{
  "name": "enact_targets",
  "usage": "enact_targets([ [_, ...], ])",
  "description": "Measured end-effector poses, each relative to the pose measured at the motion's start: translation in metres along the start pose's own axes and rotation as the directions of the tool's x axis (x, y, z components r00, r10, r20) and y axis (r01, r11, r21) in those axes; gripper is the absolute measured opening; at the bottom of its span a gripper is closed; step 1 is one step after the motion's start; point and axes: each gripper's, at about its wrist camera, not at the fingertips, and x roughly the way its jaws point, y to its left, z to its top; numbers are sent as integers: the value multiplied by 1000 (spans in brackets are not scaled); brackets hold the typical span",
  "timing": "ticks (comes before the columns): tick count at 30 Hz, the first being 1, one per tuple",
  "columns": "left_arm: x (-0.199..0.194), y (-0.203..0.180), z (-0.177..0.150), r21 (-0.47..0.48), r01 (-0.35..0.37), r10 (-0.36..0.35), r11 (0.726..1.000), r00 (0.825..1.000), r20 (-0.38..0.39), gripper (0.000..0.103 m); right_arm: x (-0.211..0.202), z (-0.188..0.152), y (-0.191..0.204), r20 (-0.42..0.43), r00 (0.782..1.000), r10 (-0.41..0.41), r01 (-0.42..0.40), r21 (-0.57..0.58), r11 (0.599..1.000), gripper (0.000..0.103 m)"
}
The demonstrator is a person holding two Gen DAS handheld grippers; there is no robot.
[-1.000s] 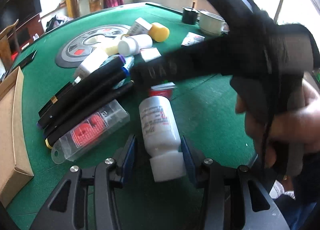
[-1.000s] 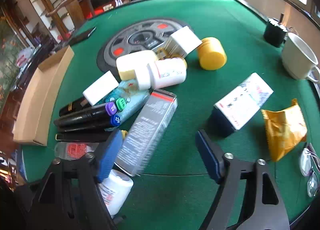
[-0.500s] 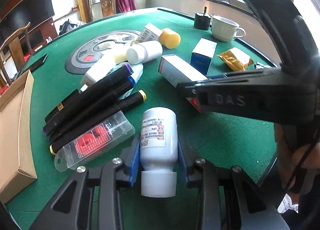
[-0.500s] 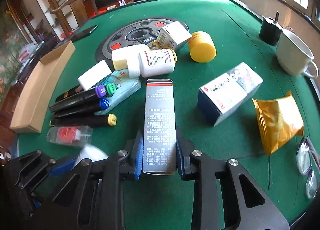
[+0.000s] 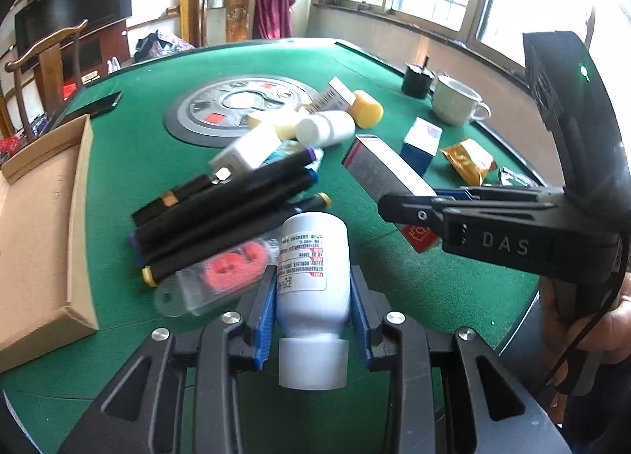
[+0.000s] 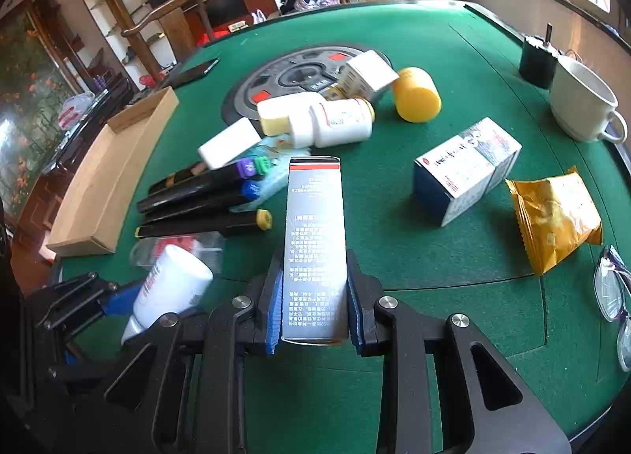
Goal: Organize objects
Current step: 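Carry the white bottle and grey box into the cardboard tray with both tools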
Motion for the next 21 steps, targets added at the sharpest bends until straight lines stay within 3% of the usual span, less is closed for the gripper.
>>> enact_targets([
  [13,-29,42,-1,-96,-24,31,995,997,73,34,-7,9,47,3,999,44,-43,-99,994,26],
  [21,-58,89,0,-186,-57,84,981,987,139,34,0,19,99,-22,994,104,-107,-184,977,27],
])
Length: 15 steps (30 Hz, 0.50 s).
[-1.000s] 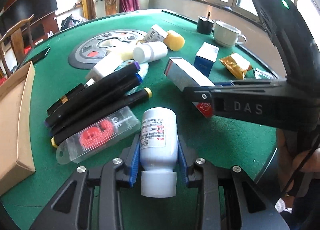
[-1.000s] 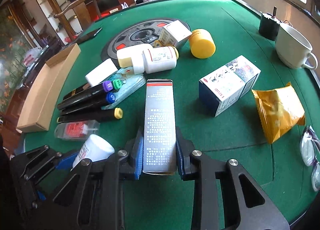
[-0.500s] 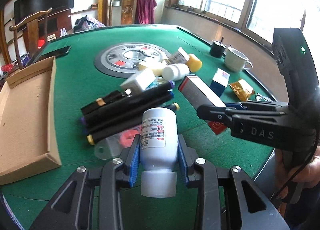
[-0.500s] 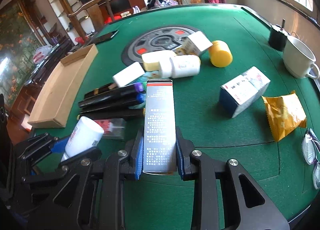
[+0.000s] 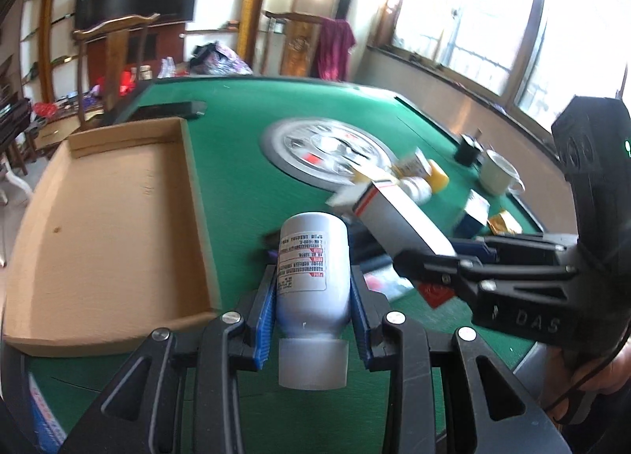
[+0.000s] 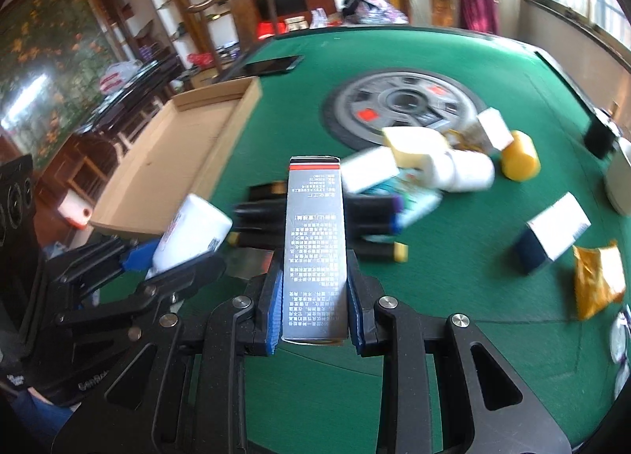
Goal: Organize objects
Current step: 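Carry the white bottle and grey box into the cardboard tray with both tools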
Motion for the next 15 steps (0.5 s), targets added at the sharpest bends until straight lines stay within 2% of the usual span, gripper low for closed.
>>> enact_targets([
  [8,-15,66,15,-105,-60,63,993,998,26,34,18,31,52,-27,998,51,-53,-73,996,27],
  [15,-7,120,41,-146,-150,145,978,988,-42,34,42,73,94,-68,994,88,-96,-115,989,27],
])
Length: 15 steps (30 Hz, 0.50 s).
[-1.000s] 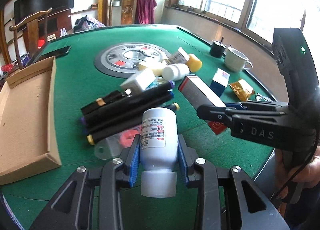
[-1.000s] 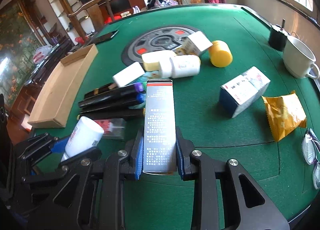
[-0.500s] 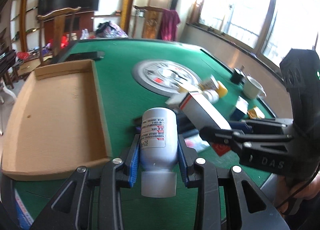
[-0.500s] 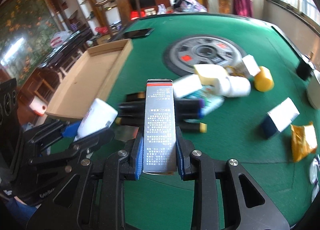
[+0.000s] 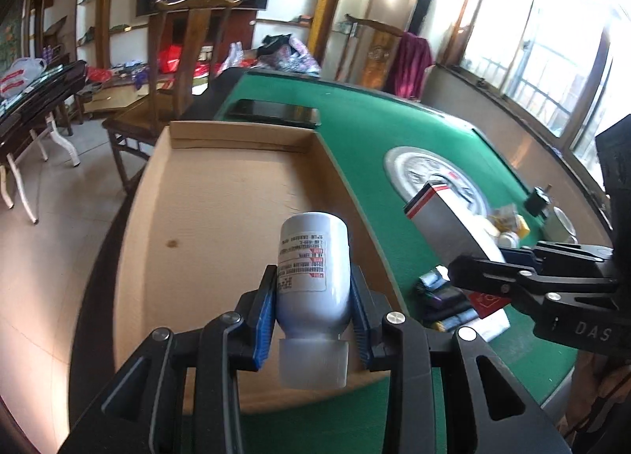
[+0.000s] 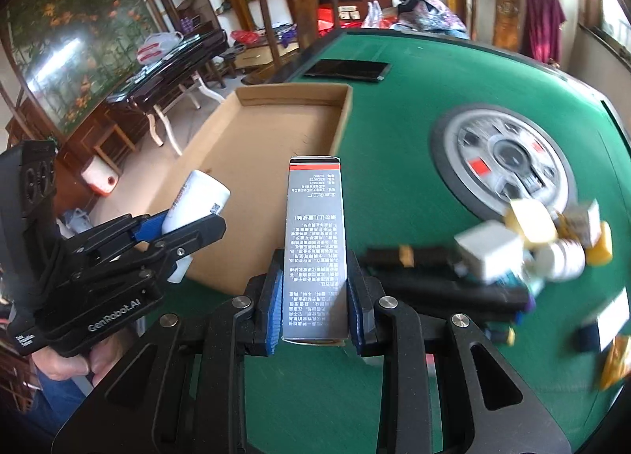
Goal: Organize objects
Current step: 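Carry the white bottle and grey box into the cardboard tray with both tools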
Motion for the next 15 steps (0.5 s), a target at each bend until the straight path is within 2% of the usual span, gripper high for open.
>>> enact_targets([
  [5,30,19,29,-44,-25,22,999,998,-53,34,41,48,11,-42,999,-4,5,13,1000,27],
  [10,71,32,55,-122,-36,27,992,997,-75,34,87,92,4,-64,998,-18,23,78,997,27],
  [13,97,42,70,-159,-55,38,986,994,-102,34,112,110,-5,-74,997,-14,24,125,992,27],
  [15,114,50,76,-177,-37,19,983,994,-104,34,124,118,-11,-79,997,-25,36,151,988,27],
])
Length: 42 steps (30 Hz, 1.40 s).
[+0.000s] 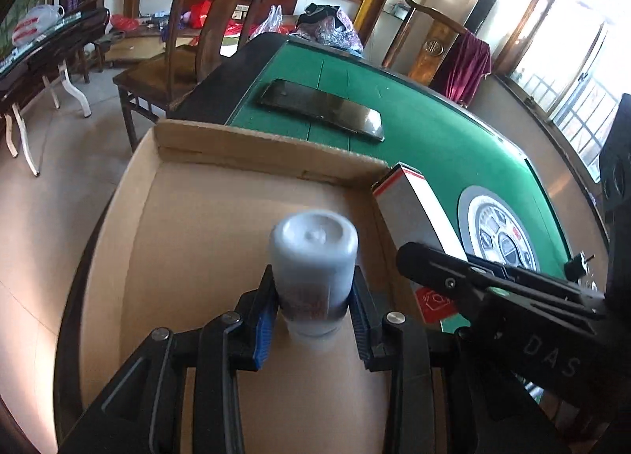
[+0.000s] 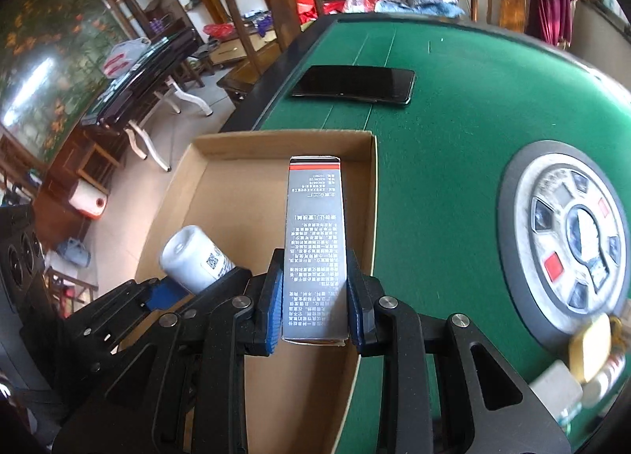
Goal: Organize objects
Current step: 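Carry the white bottle and grey box into the cardboard tray with both tools, then open both tools to release the bottle and box in the tray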
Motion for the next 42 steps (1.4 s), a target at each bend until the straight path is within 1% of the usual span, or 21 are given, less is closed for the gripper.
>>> enact_targets([
  [3,14,7,6,-35,21,-22,999,1000,-21,34,13,13,-7,-5,1000,16,-16,57,998,27],
  [6,20,7,3,-21,47,-48,999,998,-34,34,25,18,-10,-26,999,35,-32,83,996,27],
  [11,21,8,0,-15,54,-54,998,998,-23,34,41,24,-13,-38,999,26,-22,99,995,27],
  [13,18,7,2,-14,53,-53,998,999,-9,34,40,24,-13,-29,999,35,-32,102,994,27],
  [17,13,8,3,-25,81,-81,996,997,-3,35,44,27,-16,-34,998,58,-54,118,992,28],
  [19,12,9,2,-20,74,-74,997,997,-4,35,45,26,-15,-45,997,66,-60,114,992,29],
  [23,9,11,1,-30,74,-74,997,997,-7,37,41,25,-16,-38,996,82,-77,131,988,29],
  [26,3,13,0,-38,76,-76,996,997,-1,37,35,22,-19,-18,995,94,-91,141,986,29],
  [29,-8,12,-6,-32,83,-82,996,997,14,37,26,16,-24,0,994,113,-112,155,981,28],
  [32,-22,2,-18,7,89,-90,996,995,34,37,12,5,-29,29,988,155,-158,167,973,28],
  [34,-33,-5,-27,30,95,-96,995,994,49,37,3,-5,-28,40,988,148,-153,151,977,28],
  [36,-46,-15,-39,58,119,-123,991,990,68,38,-9,-21,-31,61,987,152,-159,135,978,28],
  [40,-70,-35,-65,121,141,-155,983,982,112,51,-37,-54,-44,113,979,170,-182,106,978,28],
  [42,-81,-47,-82,167,164,-185,972,975,120,53,-52,-74,-54,134,976,169,-183,98,978,28],
])
